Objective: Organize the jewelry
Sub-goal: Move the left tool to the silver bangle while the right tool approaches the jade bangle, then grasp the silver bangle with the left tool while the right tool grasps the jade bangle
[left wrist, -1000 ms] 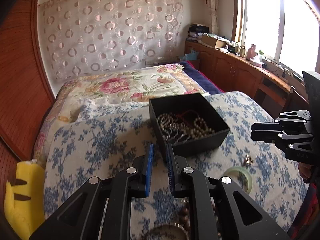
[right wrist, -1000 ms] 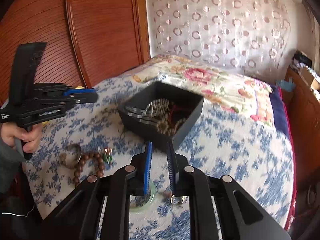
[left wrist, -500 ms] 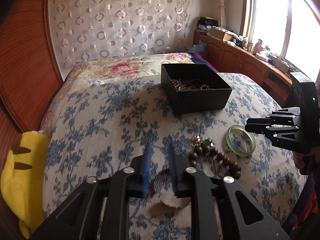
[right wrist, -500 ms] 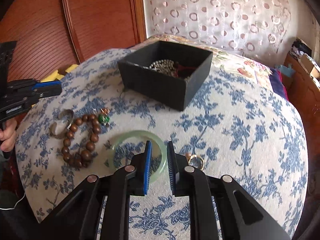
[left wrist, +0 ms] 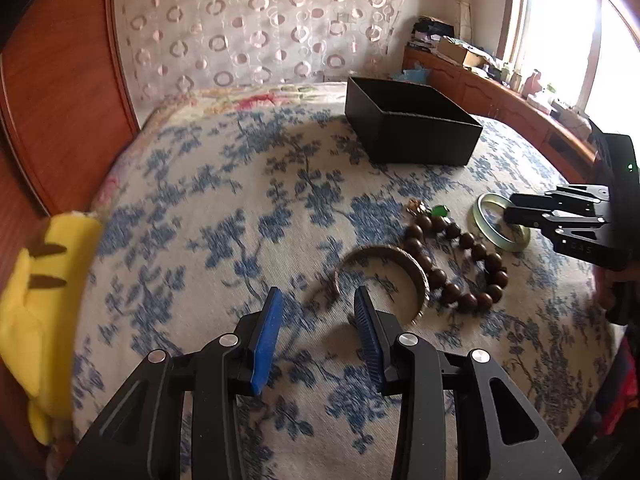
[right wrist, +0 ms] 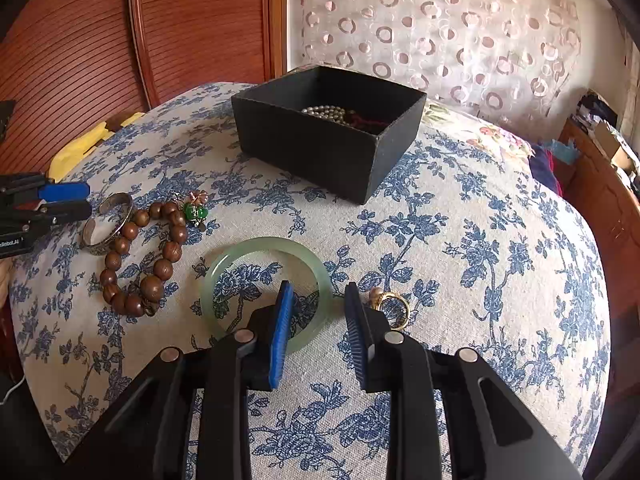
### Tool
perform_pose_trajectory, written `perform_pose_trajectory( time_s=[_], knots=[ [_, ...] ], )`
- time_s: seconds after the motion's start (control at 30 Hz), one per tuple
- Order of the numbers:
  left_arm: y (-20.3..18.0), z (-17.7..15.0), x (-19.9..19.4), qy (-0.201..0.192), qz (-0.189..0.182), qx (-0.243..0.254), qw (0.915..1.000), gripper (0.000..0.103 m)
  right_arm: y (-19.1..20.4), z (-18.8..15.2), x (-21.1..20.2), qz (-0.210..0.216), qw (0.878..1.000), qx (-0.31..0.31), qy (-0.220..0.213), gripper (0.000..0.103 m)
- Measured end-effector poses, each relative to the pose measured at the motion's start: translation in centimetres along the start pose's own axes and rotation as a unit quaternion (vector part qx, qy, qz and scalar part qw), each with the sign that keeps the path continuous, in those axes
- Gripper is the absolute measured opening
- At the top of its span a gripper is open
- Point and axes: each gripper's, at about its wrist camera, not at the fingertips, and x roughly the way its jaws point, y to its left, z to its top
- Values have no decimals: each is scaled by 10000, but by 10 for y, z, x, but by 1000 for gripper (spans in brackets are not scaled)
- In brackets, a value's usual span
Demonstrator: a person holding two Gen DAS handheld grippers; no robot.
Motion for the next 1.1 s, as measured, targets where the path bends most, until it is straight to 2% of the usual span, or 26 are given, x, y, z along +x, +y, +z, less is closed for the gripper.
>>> perform_pose_trajectory(
  time_s=[0.3, 0.6, 0.87, 1.1],
  knots=[
    [-9, -5, 4, 83, -261, -224, 9994, 34, 0, -1, -2, -17, 10000, -11, -6, 29],
    [-2, -5, -3, 124, 227, -59, 9996, 31, 0, -1, -1, -19, 10000, -15, -7, 29],
    [0, -6, -5, 223, 123, -67, 9997, 31, 0, -1, -1, -20, 10000, -16, -7, 29],
    [-8, -10, -2, 257, 133, -52, 9996, 17, 0, -1, -2, -23, 10000, -18, -9, 29]
  ],
)
